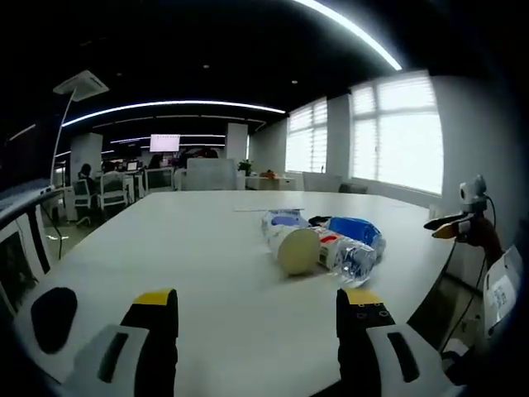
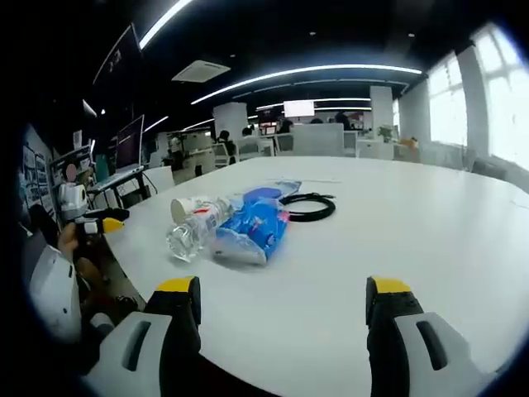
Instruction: Arrange the tabletop items into an orderly group along one side of the table until the central work area is clear of visible clutter.
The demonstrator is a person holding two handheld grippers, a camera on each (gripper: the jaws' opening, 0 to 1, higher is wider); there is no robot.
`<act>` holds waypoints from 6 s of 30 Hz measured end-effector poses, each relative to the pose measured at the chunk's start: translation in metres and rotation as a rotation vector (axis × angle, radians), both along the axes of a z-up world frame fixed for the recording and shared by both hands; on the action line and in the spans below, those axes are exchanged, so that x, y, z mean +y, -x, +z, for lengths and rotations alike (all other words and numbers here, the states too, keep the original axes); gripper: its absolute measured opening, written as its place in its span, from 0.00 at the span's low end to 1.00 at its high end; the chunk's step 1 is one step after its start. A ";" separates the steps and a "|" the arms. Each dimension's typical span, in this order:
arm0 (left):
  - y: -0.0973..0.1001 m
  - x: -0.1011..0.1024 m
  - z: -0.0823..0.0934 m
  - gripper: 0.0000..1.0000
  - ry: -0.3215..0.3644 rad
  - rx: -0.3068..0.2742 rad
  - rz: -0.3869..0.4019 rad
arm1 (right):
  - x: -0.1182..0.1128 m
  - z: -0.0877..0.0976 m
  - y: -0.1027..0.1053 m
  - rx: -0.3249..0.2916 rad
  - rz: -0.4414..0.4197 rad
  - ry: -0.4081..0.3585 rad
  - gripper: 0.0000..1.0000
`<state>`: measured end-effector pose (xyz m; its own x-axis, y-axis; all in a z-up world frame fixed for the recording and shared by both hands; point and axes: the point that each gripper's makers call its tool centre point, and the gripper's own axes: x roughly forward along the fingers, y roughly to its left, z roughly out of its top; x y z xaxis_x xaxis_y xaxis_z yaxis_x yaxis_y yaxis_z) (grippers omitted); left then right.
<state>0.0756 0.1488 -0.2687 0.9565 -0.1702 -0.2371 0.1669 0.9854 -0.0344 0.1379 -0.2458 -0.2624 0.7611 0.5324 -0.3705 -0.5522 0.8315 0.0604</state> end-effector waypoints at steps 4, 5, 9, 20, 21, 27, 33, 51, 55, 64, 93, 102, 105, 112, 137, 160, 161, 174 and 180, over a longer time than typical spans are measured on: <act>-0.001 0.000 -0.001 0.77 -0.006 0.005 -0.002 | 0.002 0.002 -0.001 -0.002 0.005 0.005 0.79; -0.001 0.000 -0.001 0.77 -0.005 0.006 -0.003 | 0.002 0.002 -0.001 -0.004 0.007 0.005 0.79; -0.002 -0.001 -0.002 0.77 -0.006 0.008 -0.007 | 0.005 0.006 -0.002 -0.012 0.015 0.000 0.78; -0.001 -0.002 -0.002 0.77 -0.009 0.009 -0.009 | 0.007 0.010 -0.004 -0.020 0.024 0.002 0.77; -0.001 -0.002 -0.002 0.77 -0.009 0.009 -0.009 | 0.007 0.010 -0.004 -0.021 0.025 0.002 0.77; -0.002 -0.003 -0.002 0.77 -0.003 0.004 -0.015 | 0.010 0.011 -0.004 -0.023 0.032 0.004 0.77; -0.001 -0.004 -0.002 0.77 -0.010 0.002 -0.017 | 0.012 0.008 -0.005 -0.015 0.038 0.005 0.76; -0.003 -0.006 -0.001 0.76 0.002 -0.005 -0.026 | 0.024 0.016 -0.003 -0.035 0.085 -0.031 0.75; -0.003 -0.006 -0.002 0.76 0.001 0.000 -0.026 | 0.024 0.016 -0.003 -0.035 0.083 -0.030 0.75; -0.002 -0.010 0.000 0.76 0.006 -0.008 -0.040 | 0.028 0.016 -0.004 -0.033 0.091 -0.033 0.74; -0.002 -0.015 0.005 0.76 0.004 -0.018 -0.059 | 0.049 0.020 -0.007 -0.039 0.154 -0.033 0.74; -0.001 -0.015 0.005 0.76 0.003 -0.020 -0.058 | 0.052 0.018 -0.007 -0.030 0.160 -0.033 0.73; -0.001 -0.015 0.005 0.76 0.003 -0.018 -0.057 | 0.053 0.017 -0.008 -0.027 0.163 -0.034 0.73; -0.001 -0.015 0.003 0.76 0.001 -0.011 -0.059 | 0.058 0.017 -0.008 -0.019 0.176 -0.051 0.72; -0.001 -0.017 0.002 0.76 0.009 -0.015 -0.075 | 0.075 0.017 -0.006 -0.021 0.208 -0.050 0.70; -0.001 -0.014 -0.001 0.76 0.006 -0.003 -0.070 | 0.081 0.019 -0.005 -0.019 0.233 -0.055 0.68; -0.001 -0.014 -0.001 0.76 0.006 -0.003 -0.071 | 0.081 0.018 -0.005 -0.019 0.233 -0.055 0.68; -0.001 -0.015 -0.001 0.76 0.004 0.000 -0.070 | 0.087 0.023 -0.005 -0.029 0.253 -0.056 0.67; -0.001 -0.015 -0.001 0.76 0.001 0.007 -0.069 | 0.091 0.024 -0.007 -0.022 0.268 -0.047 0.66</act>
